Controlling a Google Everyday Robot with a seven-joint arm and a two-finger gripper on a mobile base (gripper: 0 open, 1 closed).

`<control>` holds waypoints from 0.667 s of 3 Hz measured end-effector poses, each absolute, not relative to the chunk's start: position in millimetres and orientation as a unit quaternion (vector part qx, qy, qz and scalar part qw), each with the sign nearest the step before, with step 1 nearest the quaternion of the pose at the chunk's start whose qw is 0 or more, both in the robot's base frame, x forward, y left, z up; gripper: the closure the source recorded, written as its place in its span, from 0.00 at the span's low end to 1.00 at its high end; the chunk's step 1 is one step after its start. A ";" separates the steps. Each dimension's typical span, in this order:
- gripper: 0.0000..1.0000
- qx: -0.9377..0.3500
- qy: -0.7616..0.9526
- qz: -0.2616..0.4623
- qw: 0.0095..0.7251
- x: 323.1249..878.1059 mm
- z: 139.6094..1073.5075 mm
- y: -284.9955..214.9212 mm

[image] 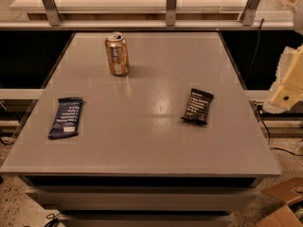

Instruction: Pick rxbar chocolate

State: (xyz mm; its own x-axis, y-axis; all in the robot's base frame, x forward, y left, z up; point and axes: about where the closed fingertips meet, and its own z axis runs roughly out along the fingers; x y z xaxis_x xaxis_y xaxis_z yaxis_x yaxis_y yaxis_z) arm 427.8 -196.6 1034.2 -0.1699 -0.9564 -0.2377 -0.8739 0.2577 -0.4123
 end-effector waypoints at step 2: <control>0.00 -0.630 0.734 -0.078 0.241 429.1 1033.6 -188.9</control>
Offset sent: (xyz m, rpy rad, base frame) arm 0.0062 0.0195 -0.0137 0.0624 -0.0076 0.2610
